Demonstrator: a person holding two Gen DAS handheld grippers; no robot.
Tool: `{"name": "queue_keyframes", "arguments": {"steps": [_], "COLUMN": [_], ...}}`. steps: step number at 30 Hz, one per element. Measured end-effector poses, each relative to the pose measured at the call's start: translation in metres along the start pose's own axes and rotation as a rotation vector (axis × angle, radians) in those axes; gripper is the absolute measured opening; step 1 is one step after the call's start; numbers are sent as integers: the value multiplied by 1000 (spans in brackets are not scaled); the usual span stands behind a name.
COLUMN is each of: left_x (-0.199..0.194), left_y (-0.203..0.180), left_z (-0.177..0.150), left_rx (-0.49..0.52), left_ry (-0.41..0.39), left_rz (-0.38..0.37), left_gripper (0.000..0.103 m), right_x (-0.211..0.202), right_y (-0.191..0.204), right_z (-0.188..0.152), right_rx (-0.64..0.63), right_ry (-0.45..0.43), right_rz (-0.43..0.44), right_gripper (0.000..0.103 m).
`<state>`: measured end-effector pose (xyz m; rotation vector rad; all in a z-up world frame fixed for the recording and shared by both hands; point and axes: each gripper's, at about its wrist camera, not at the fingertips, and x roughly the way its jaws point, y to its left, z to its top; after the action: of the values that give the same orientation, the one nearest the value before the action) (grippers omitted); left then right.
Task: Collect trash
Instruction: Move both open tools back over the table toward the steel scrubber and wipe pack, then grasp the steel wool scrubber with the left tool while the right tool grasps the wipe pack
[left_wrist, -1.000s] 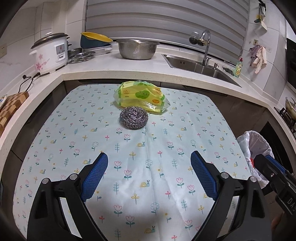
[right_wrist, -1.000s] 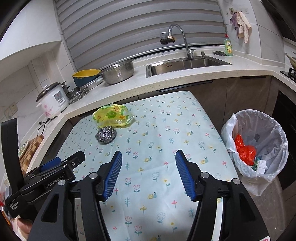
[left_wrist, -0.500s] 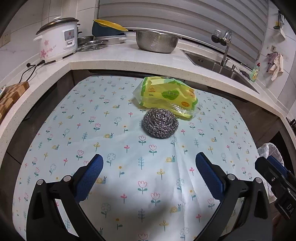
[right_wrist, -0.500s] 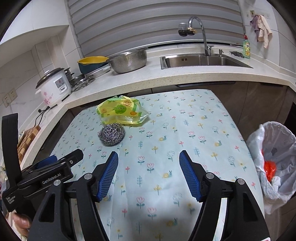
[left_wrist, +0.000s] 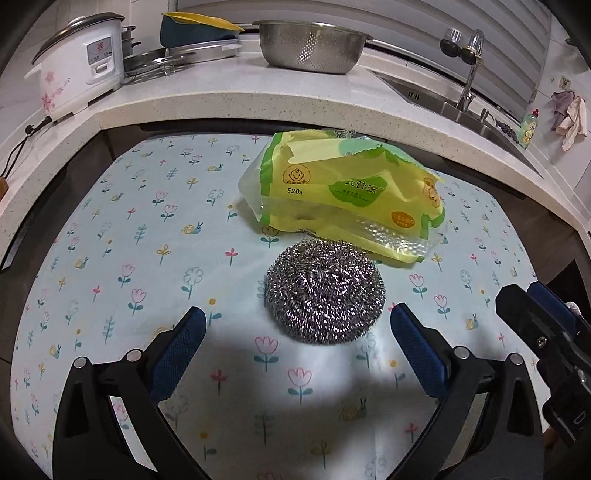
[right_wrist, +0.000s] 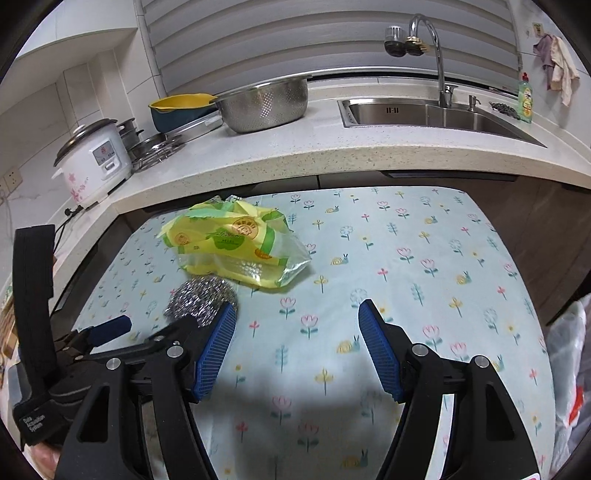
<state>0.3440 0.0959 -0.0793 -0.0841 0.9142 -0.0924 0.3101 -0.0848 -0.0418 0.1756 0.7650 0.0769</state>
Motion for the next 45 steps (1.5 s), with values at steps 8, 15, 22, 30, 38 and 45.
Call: {"name": "queue_keyframes", "arguments": {"steps": [8, 15, 22, 30, 38, 45], "left_x": [31, 35, 30, 15, -14, -43], "left_y": [-1, 5, 9, 10, -4, -22], "left_z": [11, 19, 22, 20, -1, -36], "left_rx": [-4, -16, -12, -27, 9, 35], "left_ry": [34, 30, 6, 13, 16, 48], "left_rz": [-54, -101, -90, -98, -114, -155], "left_gripper": [95, 75, 67, 56, 48, 48], "right_x": [47, 74, 88, 62, 14, -35], "right_y": [6, 16, 16, 3, -15, -37], "right_z": [19, 34, 39, 29, 8, -15], "right_rx": [-33, -73, -63, -6, 43, 97], "right_ry": [21, 11, 38, 21, 5, -19], "right_rz": [28, 33, 53, 46, 33, 15], "right_gripper": [67, 67, 37, 13, 11, 11]}}
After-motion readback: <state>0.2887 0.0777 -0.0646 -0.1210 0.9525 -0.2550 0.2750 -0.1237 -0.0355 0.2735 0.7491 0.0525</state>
